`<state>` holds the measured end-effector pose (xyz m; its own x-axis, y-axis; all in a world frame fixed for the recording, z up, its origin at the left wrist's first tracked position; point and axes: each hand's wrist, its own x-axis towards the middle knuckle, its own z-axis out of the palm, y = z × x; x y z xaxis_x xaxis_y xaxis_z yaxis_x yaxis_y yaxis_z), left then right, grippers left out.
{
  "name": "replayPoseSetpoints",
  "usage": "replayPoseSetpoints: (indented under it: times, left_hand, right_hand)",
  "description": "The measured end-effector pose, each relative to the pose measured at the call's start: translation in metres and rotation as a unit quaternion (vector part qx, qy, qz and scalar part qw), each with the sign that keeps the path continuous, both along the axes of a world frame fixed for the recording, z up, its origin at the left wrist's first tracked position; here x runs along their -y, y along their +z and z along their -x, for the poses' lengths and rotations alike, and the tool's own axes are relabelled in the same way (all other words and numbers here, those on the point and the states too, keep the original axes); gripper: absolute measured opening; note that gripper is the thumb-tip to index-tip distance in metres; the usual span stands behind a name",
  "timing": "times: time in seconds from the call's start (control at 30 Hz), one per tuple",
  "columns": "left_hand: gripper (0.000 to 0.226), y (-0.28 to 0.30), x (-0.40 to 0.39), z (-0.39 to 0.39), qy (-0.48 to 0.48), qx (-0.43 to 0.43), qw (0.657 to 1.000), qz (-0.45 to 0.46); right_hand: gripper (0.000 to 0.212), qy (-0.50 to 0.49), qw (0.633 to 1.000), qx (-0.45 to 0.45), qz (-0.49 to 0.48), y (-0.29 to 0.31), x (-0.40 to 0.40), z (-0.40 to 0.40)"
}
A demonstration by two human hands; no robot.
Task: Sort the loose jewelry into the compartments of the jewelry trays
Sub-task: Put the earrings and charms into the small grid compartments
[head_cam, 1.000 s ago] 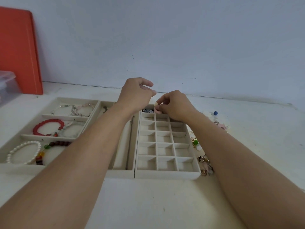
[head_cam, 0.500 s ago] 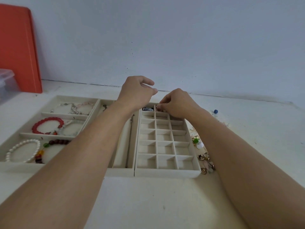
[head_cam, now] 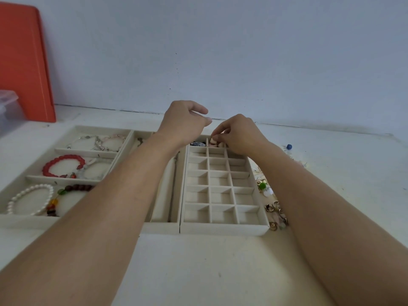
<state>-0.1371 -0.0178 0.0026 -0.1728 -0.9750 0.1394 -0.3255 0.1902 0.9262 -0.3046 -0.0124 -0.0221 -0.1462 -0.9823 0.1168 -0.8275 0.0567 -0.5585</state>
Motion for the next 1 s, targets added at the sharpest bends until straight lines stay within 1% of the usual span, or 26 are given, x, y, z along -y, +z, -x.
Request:
replayPoseSetpoints:
  times: [0.17,0.27,0.43,0.5,0.57,0.83,1.0]
  left_hand:
    - [0.020,0.0004,-0.0006,0.0000,0.000,0.000,1.000,-0.001]
    - [0.020,0.0006,-0.0008,-0.0002,0.001,0.000,1.000,0.001]
    - [0.020,0.0009,-0.0011,-0.0001,0.000,0.001,1.000,0.005]
    - [0.020,0.0008,-0.0011,0.0001,0.000,0.003,1.000,0.005]
    - [0.020,0.0009,-0.0012,-0.0001,-0.002,0.003,1.000,0.003]
    - [0.020,0.0025,-0.0016,-0.0016,0.005,-0.002,1.000,0.003]
    - [0.019,0.0041,-0.0031,-0.0012,0.005,0.003,1.000,0.006]
  right_hand:
    - [0.003,-0.020,1.000,-0.024,0.003,0.0027,-0.0002,0.0004]
    - [0.005,-0.018,0.999,-0.028,-0.006,0.0052,-0.0015,-0.0002]
    - [0.016,-0.003,0.999,-0.048,-0.002,0.0087,-0.0026,-0.0017]
    - [0.024,0.007,0.997,-0.074,-0.008,0.0082,-0.0030,-0.0032]
    - [0.027,0.004,0.995,-0.100,-0.013,0.0075,-0.0035,-0.0036]
    - [0.023,-0.011,0.991,-0.135,0.008,0.0099,-0.0054,-0.0004]
    - [0.026,0.002,0.985,-0.171,-0.006,0.0079,-0.0071,-0.0014]
